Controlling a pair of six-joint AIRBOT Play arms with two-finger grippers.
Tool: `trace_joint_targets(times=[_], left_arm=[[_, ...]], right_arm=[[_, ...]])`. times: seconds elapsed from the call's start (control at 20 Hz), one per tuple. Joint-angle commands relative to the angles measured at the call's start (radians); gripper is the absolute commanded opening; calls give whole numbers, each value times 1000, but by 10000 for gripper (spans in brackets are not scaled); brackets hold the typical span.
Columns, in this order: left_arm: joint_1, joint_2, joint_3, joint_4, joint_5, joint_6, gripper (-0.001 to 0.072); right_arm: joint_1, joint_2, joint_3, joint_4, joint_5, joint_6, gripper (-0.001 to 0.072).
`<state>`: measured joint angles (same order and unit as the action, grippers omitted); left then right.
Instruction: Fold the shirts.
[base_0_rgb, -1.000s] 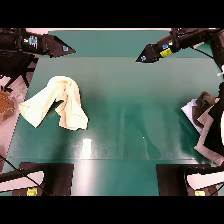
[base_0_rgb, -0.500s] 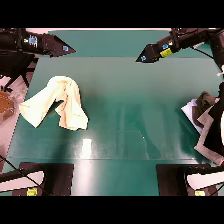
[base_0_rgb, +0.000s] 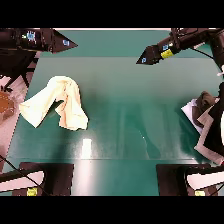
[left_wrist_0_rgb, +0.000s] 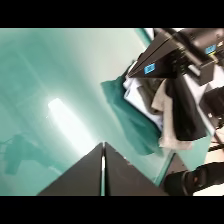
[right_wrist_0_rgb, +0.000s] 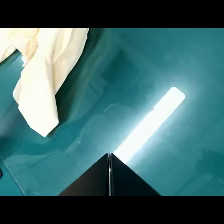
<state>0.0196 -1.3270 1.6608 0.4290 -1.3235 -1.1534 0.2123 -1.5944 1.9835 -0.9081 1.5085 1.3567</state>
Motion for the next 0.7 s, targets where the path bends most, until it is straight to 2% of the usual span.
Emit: trace_joint_targets(times=[0.0,0.1,0.15,0.2,0.3,0.35,0.4,0.45,0.55,0.65], left_arm=[[2,0,1,-48,19,1,21],[4,0,2,-18,11,1,21],[4,0,2,42,11,-44,21],[12,1,4,170,6,-139,21],[43,2,8,481,-36,-254,22],[67,6,7,617,-59,-299,137],[98,11,7,745,-81,-377,447],[133,18,8,835,-103,-430,509],[227,35,5,897,-172,-444,510],[328,38,4,886,-233,-471,510]], right_arm=[[0,1,1,0,35,56,24],[-14,1,1,0,63,90,24],[-23,1,1,0,68,117,24],[-37,1,1,0,72,134,24],[-71,1,1,0,74,139,24],[-89,1,1,0,77,143,24],[-106,1,1,0,82,143,24],[-119,1,1,0,89,143,24],[-143,1,1,-1,88,143,24],[-161,1,1,-1,85,142,24]])
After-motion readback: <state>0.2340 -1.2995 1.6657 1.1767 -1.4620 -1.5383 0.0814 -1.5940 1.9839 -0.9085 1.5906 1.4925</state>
